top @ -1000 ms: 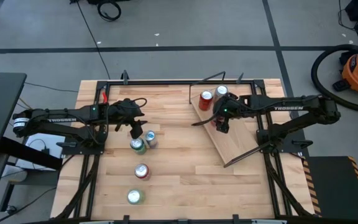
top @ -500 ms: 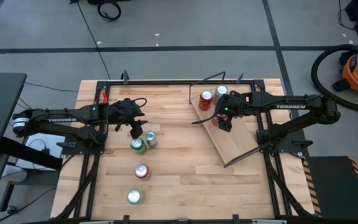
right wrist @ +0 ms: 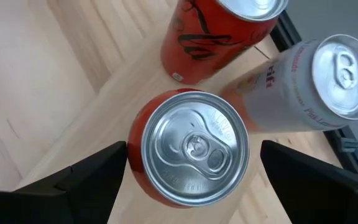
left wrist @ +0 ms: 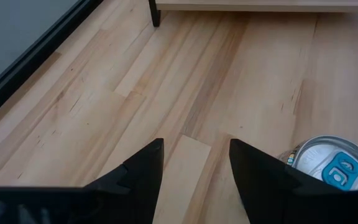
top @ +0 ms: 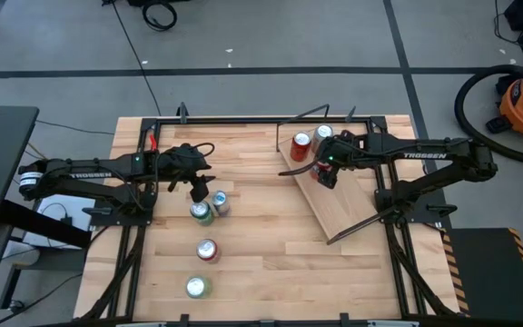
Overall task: Place canned beverage on shelf
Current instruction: Put the top orange soda can on the shelf
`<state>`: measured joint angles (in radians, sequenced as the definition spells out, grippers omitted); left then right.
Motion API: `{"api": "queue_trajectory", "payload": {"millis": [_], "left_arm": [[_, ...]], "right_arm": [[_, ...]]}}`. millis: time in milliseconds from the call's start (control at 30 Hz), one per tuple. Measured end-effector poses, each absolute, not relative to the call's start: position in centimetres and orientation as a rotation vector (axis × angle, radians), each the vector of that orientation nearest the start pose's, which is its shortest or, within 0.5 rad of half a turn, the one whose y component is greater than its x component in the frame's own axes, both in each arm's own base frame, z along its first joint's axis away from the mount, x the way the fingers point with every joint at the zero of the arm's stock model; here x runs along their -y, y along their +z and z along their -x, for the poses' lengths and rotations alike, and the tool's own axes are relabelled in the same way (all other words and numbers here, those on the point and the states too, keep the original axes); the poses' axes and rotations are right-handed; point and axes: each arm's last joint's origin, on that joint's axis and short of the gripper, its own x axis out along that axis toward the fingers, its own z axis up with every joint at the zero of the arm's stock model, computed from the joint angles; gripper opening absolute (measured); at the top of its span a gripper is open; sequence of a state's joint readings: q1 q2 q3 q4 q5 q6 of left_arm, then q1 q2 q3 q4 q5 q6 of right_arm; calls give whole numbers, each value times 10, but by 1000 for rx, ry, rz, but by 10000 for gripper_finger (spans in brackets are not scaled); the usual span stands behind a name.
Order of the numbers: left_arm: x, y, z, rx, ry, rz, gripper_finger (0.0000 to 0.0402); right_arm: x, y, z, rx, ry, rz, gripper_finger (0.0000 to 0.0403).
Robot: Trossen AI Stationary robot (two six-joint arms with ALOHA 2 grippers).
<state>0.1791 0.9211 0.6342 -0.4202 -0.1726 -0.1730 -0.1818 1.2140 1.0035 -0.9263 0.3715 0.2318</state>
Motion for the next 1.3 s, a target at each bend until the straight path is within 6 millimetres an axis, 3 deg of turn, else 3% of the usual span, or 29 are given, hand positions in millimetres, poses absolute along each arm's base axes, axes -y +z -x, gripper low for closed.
{"api": "queue_trajectory", "payload": {"millis": [867,1300], "left_arm": [[-38,239,-182,-680,398,166,194],[-38,240,-182,-673,400,176,194]], "right_arm": [[63,270,-203,-1140,-758,-128,379],[65,272,-219,-964,-849,-293,379]]}}
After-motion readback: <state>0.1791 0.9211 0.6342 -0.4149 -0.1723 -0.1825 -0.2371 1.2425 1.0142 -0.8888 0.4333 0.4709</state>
